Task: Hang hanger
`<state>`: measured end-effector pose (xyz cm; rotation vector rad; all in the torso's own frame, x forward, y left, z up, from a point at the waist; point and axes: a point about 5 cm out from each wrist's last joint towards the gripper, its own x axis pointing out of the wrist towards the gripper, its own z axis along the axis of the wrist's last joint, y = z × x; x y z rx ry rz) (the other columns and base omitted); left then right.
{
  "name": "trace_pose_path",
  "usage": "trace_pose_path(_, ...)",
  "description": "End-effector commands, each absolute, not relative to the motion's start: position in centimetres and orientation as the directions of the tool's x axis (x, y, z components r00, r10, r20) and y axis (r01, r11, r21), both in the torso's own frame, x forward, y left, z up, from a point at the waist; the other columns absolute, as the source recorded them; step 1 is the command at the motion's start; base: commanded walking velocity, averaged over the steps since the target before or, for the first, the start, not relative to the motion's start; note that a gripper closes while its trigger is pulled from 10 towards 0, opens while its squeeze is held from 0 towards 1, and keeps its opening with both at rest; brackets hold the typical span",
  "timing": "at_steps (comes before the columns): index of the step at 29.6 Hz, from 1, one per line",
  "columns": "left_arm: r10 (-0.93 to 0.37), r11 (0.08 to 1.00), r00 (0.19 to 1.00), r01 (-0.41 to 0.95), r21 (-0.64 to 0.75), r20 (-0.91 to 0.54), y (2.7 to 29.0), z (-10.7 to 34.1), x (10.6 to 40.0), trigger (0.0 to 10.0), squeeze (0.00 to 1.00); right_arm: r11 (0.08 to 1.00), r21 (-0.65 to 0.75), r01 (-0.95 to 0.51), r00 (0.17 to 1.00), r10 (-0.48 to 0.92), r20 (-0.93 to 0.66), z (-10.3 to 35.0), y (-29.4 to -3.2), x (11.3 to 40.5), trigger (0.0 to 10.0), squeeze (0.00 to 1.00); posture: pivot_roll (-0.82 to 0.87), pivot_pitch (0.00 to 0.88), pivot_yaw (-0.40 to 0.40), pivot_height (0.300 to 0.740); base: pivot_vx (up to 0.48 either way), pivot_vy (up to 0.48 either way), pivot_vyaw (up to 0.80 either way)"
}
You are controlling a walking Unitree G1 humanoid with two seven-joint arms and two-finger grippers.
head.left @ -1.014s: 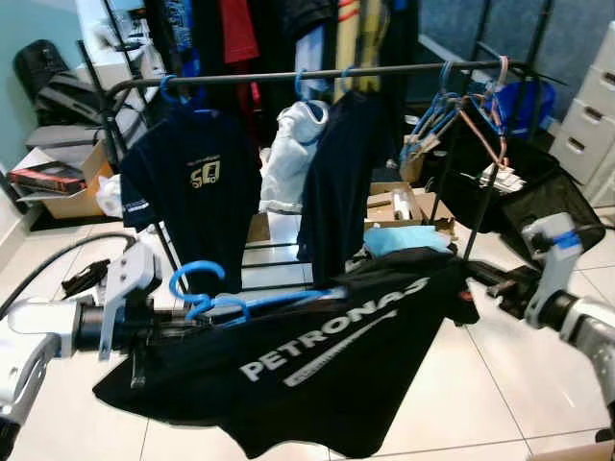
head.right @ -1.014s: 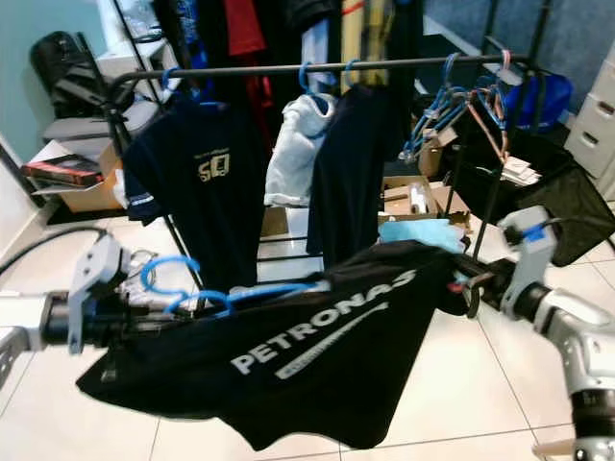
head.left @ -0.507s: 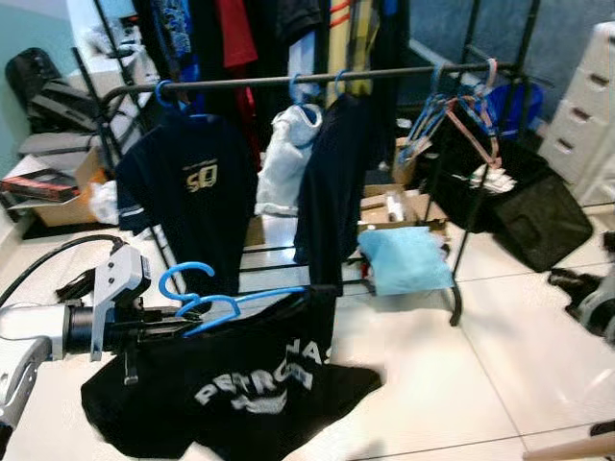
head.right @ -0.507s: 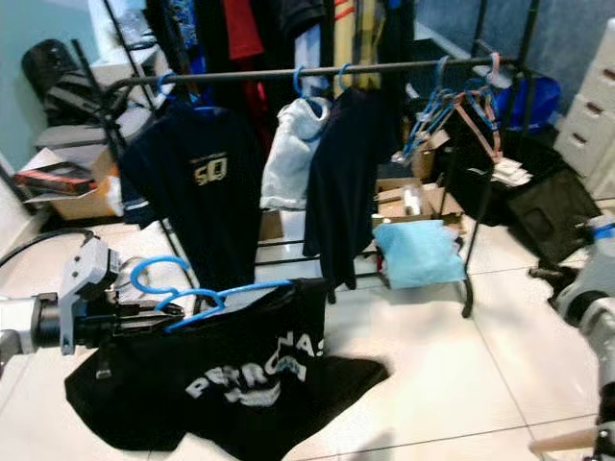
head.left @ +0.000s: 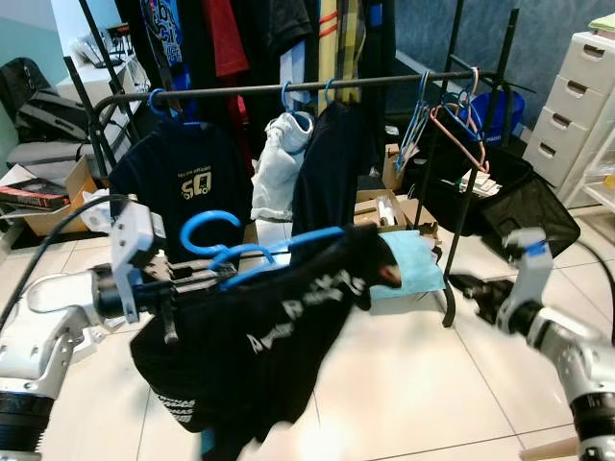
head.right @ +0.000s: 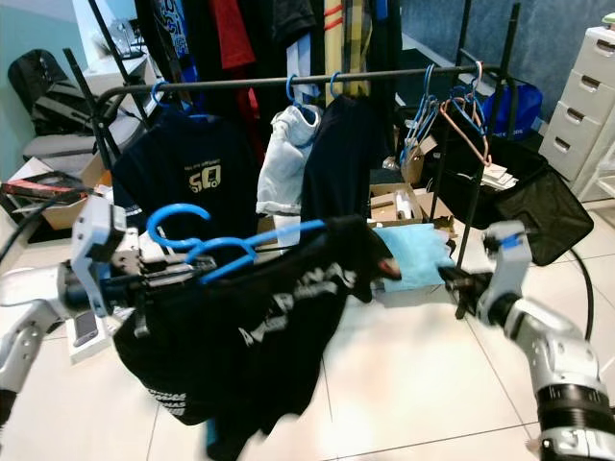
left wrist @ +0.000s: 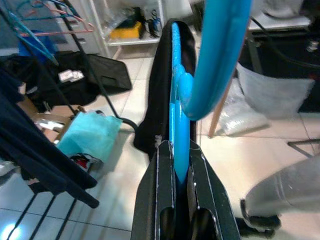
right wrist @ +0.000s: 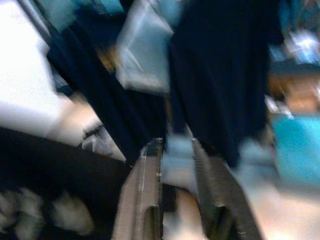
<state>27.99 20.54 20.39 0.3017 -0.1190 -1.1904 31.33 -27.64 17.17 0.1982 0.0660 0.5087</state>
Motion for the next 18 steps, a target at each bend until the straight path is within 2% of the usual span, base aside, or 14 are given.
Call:
trace_pose_path(1, -0.932, 0.283, 0.338, 0.906, 0.314, -0.134, 21.4, 20.9, 27.6, 10.0, 0.00, 0.753, 0.216, -0.621, 0.782, 0.612, 0.117, 19.4, -27.8, 29.6, 10.0, 1.00, -0.14, 0.000, 0.059, 0.740, 0.000, 0.000, 0.00)
trace_pose_path(2, -0.932, 0.283, 0.338, 0.906, 0.314, -0.134, 21.4, 20.9, 27.6, 10.0, 0.00, 0.753, 0.216, -0.621, 0.782, 0.612, 0.117, 19.4, -27.8, 29.6, 10.0, 1.00, -0.14, 0.000, 0.059, 0.740, 0.000, 0.000, 0.00)
trace_pose_path(3, -0.933, 0.265, 0.325, 0.911, 0.317, -0.157, 21.7, 20.9, 27.5, 10.0, 0.00, 0.702, 0.203, -0.683, 0.729, 0.672, 0.128, 20.0, -27.8, 28.6, 10.0, 1.00, -0.14, 0.000, 0.060, 0.740, 0.000, 0.000, 0.00)
trace_pose_path(4, -0.933, 0.265, 0.325, 0.911, 0.317, -0.157, 21.7, 20.9, 27.5, 10.0, 0.00, 0.702, 0.203, -0.683, 0.729, 0.672, 0.128, 20.0, -27.8, 28.6, 10.0, 1.00, -0.14, 0.000, 0.060, 0.740, 0.000, 0.000, 0.00)
trace_pose_path(5, -0.934, 0.255, 0.318, 0.911, 0.323, -0.161, 21.8, 21.2, 27.6, 10.0, 0.00, 0.649, 0.198, -0.735, 0.674, 0.729, 0.114, 20.3, -27.8, 27.6, 10.0, 1.00, -0.14, 0.000, 0.063, 0.740, 0.000, 0.000, 0.00)
trace_pose_path(6, -0.934, 0.255, 0.318, 0.911, 0.323, -0.161, 21.8, 21.2, 27.6, 10.0, 0.00, 0.649, 0.198, -0.735, 0.674, 0.729, 0.114, 20.3, -27.8, 27.6, 10.0, 1.00, -0.14, 0.000, 0.063, 0.740, 0.000, 0.000, 0.00)
trace_pose_path(7, -0.939, 0.242, 0.306, 0.910, 0.337, -0.154, 21.6, 21.7, 27.7, 10.0, 0.00, 0.583, 0.195, -0.788, 0.604, 0.794, 0.069, 20.3, -27.4, 26.6, 10.0, 1.00, -0.15, 0.000, 0.066, 0.740, 0.000, 0.000, 0.00)
trace_pose_path(9, -0.939, 0.242, 0.306, 0.910, 0.337, -0.154, 21.6, 21.7, 27.7, 10.0, 0.00, 0.583, 0.195, -0.788, 0.604, 0.794, 0.069, 20.3, -27.4, 26.6, 10.0, 1.00, -0.15, 0.000, 0.066, 0.740, 0.000, 0.000, 0.00)
trace_pose_path(10, -0.947, 0.231, 0.292, 0.908, 0.351, -0.134, 21.1, 22.3, 27.9, 10.0, 0.00, 0.512, 0.202, -0.835, 0.528, 0.848, 0.036, 20.5, -26.9, 25.9, 10.0, 1.00, -0.14, 0.000, 0.066, 0.740, 0.000, 0.000, 0.00)
trace_pose_path(12, -0.947, 0.231, 0.292, 0.908, 0.351, -0.134, 21.1, 22.3, 27.9, 10.0, 0.00, 0.512, 0.202, -0.835, 0.528, 0.848, 0.036, 20.5, -26.9, 25.9, 10.0, 1.00, -0.14, 0.000, 0.066, 0.740, 0.000, 0.000, 0.00)
trace_pose_path(13, -0.955, 0.217, 0.274, 0.906, 0.363, -0.114, 20.7, 22.9, 28.0, 10.0, 0.00, 0.444, 0.207, -0.872, 0.457, 0.889, 0.018, 20.8, -26.2, 25.4, 10.0, 1.00, -0.14, 0.000, 0.066, 0.740, 0.000, 0.000, 0.00)
trace_pose_path(17, -0.965, 0.192, 0.243, 0.908, 0.372, -0.094, 20.1, 23.6, 28.0, 10.0, 0.00, 0.424, 0.177, -0.888, 0.425, 0.905, -0.036, 20.7, -25.7, 25.5, 10.0, 1.00, -0.14, 0.000, 0.067, 0.740, 0.000, 0.000, 0.00)
trace_pose_path(18, -0.975, 0.160, 0.206, 0.913, 0.374, -0.084, 19.7, 24.2, 27.8, 10.0, 0.00, 0.433, 0.139, -0.890, 0.425, 0.901, -0.088, 20.6, -25.5, 25.8, 10.0, 0.53, -0.14, 0.000, 0.066, 0.740, 0.000, 0.000, 0.00)
